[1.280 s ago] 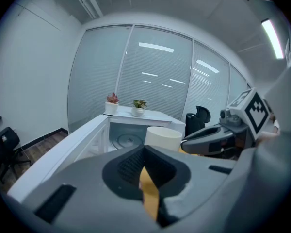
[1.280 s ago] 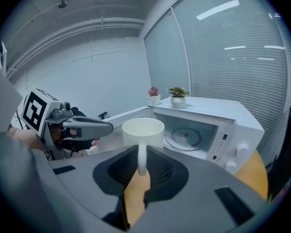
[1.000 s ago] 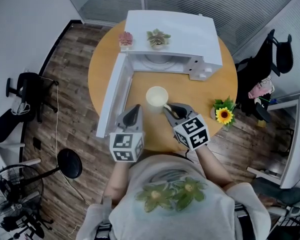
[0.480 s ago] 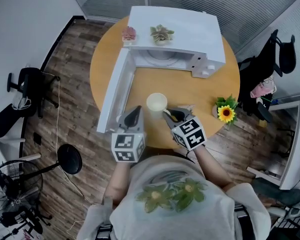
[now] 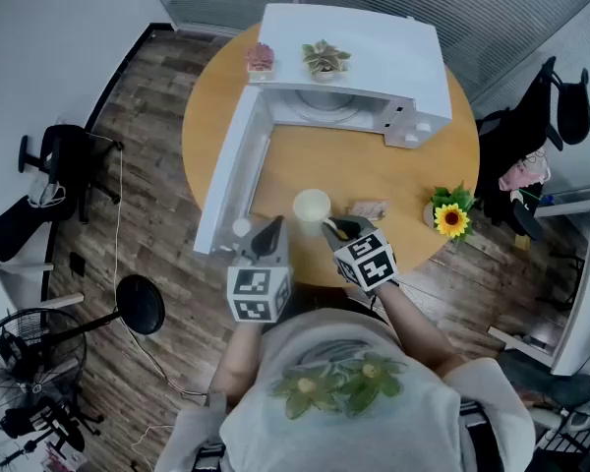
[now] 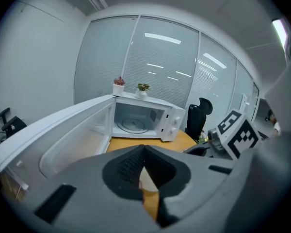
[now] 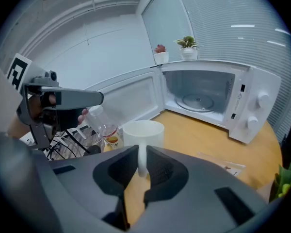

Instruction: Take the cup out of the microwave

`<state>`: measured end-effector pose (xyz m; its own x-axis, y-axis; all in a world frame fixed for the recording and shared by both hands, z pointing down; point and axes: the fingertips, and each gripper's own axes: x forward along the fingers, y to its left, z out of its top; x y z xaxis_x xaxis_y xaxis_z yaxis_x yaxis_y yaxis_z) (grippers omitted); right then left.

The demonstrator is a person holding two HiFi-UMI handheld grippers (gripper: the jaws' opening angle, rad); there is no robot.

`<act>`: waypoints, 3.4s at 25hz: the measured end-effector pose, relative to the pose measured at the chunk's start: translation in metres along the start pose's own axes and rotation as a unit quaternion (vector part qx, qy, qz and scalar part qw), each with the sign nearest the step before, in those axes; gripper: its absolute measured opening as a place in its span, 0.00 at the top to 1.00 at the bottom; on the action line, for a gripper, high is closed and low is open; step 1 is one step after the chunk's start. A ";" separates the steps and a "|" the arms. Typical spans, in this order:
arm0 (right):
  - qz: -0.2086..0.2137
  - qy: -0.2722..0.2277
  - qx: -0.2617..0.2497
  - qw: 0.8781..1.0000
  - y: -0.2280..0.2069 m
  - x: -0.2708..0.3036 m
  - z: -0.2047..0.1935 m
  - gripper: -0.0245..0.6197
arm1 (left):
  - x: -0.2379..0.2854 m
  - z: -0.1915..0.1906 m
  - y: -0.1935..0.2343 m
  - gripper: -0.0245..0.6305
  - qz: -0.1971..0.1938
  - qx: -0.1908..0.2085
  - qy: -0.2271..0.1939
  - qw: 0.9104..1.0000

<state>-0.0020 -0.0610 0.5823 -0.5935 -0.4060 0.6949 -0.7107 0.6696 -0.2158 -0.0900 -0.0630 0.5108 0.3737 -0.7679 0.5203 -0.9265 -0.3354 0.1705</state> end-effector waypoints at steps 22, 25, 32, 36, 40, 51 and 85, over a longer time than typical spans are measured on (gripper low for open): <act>-0.019 0.025 -0.009 0.999 -0.001 0.034 -0.049 0.86 | 0.020 -0.057 -0.005 0.96 -0.007 -0.008 0.063 0.998; -0.020 0.030 -0.012 0.999 -0.001 0.032 -0.054 0.86 | 0.022 -0.059 -0.007 0.96 -0.012 -0.007 0.067 0.998; -0.020 0.046 -0.026 0.998 0.003 0.030 -0.064 0.86 | 0.022 -0.063 -0.012 0.96 -0.018 -0.005 0.072 0.997; -0.019 0.061 -0.040 0.997 0.004 0.030 -0.076 0.86 | 0.020 -0.066 -0.013 0.96 -0.018 -0.002 0.076 0.997; -0.022 0.073 -0.057 0.995 0.004 0.032 -0.090 0.86 | 0.018 -0.071 -0.013 0.96 -0.019 -0.002 0.082 0.996; -0.024 0.089 -0.060 0.994 0.007 0.035 -0.110 0.86 | 0.018 -0.079 -0.016 0.96 -0.024 0.002 0.092 0.995; -0.063 -0.125 0.006 0.990 0.004 -0.068 0.043 0.93 | 0.016 0.000 -0.046 0.96 -0.063 0.020 0.004 0.998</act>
<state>0.0188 -0.0576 0.5048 -0.5738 -0.6282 0.5254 -0.7886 0.5969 -0.1476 -0.0415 -0.0596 0.5109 0.4872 -0.7133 0.5038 -0.8693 -0.4512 0.2017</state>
